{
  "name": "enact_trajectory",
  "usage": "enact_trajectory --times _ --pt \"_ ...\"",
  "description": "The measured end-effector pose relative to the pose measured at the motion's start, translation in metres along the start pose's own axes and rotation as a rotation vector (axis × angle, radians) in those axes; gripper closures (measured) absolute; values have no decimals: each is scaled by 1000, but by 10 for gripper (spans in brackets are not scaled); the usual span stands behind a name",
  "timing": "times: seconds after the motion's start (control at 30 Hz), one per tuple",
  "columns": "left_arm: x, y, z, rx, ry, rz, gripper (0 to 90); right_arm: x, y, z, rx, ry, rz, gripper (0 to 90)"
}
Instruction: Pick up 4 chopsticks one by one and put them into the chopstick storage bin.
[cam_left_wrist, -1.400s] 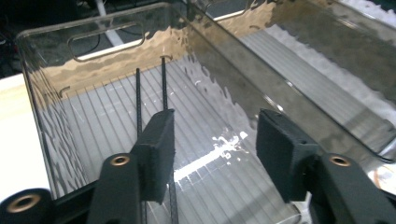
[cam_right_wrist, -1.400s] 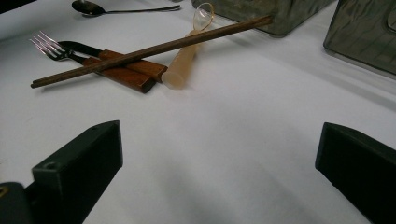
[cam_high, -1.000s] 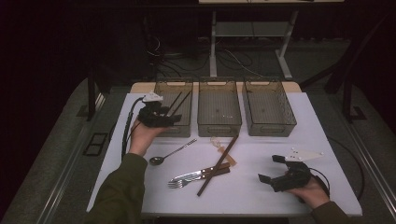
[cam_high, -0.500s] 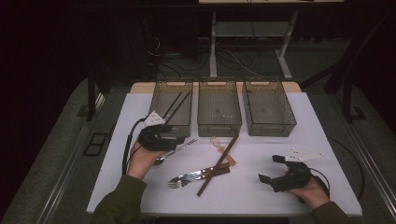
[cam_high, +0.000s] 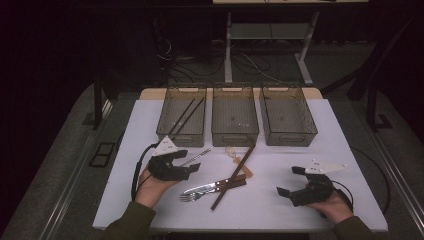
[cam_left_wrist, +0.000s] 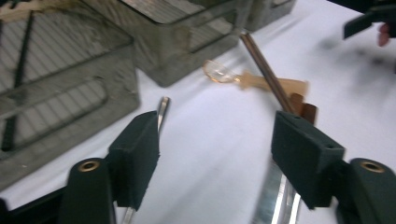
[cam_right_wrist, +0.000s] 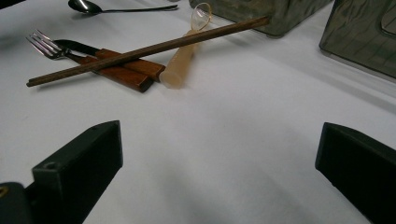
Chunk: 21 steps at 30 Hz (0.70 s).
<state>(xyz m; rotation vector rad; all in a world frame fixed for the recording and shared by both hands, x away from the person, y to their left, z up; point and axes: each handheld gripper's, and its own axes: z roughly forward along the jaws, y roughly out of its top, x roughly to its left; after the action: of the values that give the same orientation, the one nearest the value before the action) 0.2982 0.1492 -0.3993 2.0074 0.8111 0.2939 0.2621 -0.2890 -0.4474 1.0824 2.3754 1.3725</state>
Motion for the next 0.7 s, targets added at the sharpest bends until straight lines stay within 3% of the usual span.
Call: enact_trajectory --times 0.27,0.47,0.6,0.7 --pt "-21 -12 -2 23 -60 4 595 0 0 0 0 -3 0 7" --pt "-36 -16 1 48 -103 36 792 0 0 0 2 -5 -3 7" --pt "-44 -16 8 76 -147 56 888 0 0 1 3 -4 -6 7" --pt "-52 -17 14 102 -177 71 894 0 0 1 4 -4 -7 7"
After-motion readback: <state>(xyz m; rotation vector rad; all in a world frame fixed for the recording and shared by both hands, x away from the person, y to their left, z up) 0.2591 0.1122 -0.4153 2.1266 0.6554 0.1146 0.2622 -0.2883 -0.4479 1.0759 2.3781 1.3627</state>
